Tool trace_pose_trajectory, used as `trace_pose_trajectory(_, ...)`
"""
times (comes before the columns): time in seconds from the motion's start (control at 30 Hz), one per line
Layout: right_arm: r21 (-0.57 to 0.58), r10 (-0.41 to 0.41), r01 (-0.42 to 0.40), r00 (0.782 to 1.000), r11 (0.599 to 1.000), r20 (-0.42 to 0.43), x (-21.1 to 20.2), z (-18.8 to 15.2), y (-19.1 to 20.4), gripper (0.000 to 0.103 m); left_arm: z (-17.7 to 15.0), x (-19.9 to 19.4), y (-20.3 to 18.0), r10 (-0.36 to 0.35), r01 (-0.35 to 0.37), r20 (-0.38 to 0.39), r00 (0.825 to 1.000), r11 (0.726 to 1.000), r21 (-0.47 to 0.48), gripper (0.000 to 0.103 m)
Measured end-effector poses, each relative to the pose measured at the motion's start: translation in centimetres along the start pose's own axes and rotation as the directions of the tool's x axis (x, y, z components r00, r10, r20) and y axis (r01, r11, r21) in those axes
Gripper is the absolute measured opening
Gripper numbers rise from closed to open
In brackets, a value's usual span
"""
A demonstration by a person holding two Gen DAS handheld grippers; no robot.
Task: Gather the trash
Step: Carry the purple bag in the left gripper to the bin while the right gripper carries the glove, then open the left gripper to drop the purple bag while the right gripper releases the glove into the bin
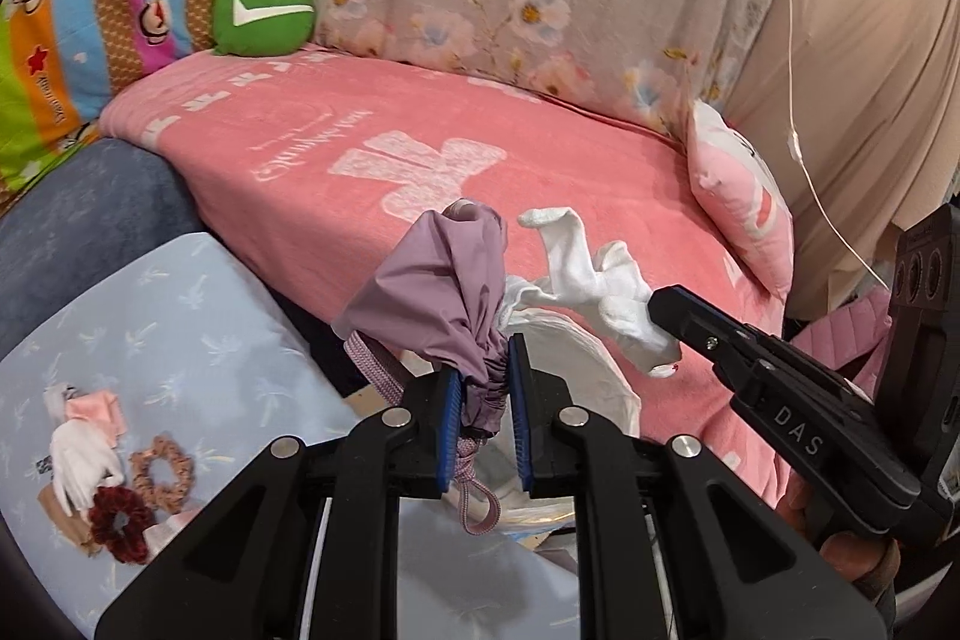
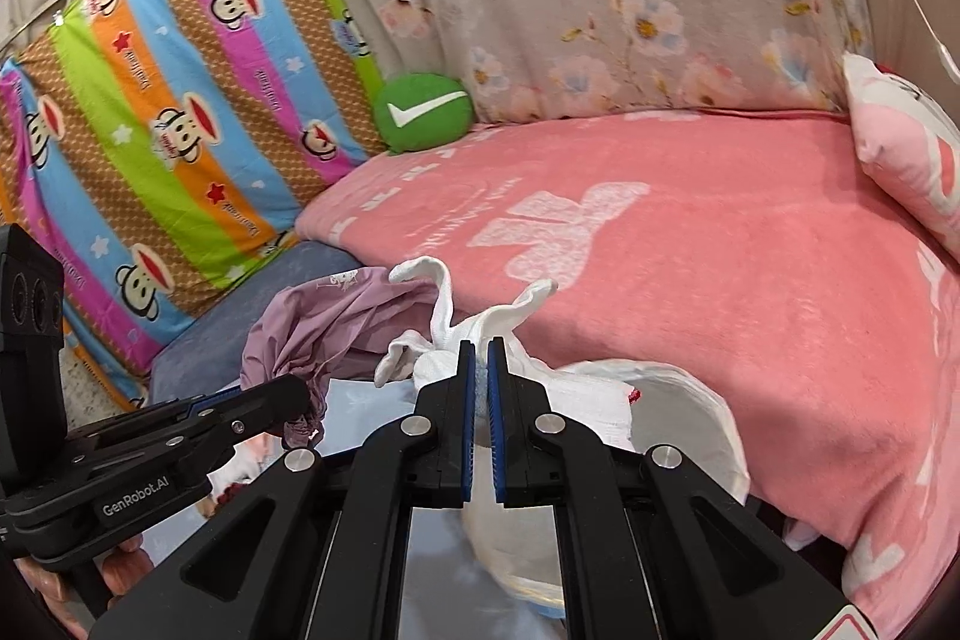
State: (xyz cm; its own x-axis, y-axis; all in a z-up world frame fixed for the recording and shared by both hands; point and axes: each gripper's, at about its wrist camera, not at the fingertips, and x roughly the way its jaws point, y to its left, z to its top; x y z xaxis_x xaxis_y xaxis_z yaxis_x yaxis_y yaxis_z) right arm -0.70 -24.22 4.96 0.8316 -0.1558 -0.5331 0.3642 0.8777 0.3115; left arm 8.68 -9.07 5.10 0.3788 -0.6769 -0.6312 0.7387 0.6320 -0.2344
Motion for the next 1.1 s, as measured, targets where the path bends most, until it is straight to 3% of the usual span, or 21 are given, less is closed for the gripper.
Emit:
trace_pose_trajectory(0.4, 0.072, -0.063, 0.066, 0.997, 0.995, -0.046, 1.4, -1.7, -5.5, 0.006, -0.4, 4.2, -2.6, -0.035, 0.038, -0.071, 0.997, 0.999, 0.038, 0.020)
trace_pose_trajectory(0.43, 0.074, -0.064, 0.068, 0.997, 0.995, -0.048, 1.5, -1.8, -5.7, 0.007, -0.4, 4.4, -2.7, -0.032, 0.035, -0.076, 0.997, 0.999, 0.034, 0.024)
trace_pose_trajectory(0.5, 0.085, -0.070, 0.074, 0.996, 0.994, -0.050, 1.7, -2.0, -6.2, 0.012, -0.4, 4.6, -2.6, -0.029, 0.030, -0.079, 0.996, 0.999, 0.016, 0.047)
trace_pose_trajectory(0.6, 0.096, -0.073, 0.077, 0.996, 0.992, -0.044, 1.7, -2.2, -6.5, 0.012, -0.5, 4.4, -2.3, -0.007, 0.007, -0.054, 0.999, 1.000, 0.001, 0.063)
trace_pose_trajectory(0.83, 0.098, -0.063, 0.066, 0.998, 0.993, -0.031, 1.4, -2.1, -6.2, 0.021, -0.3, 3.9, -1.2, 0.015, -0.017, -0.041, 0.999, 0.999, -0.037, 0.065)
trace_pose_trajectory(1.1, 0.048, -0.037, 0.038, 0.999, 0.998, -0.024, 0.6, -2.2, -3.3, 0.041, -1.4, 2.2, 1.2, 0.066, -0.067, -0.017, 0.998, 0.993, -0.095, 0.065)
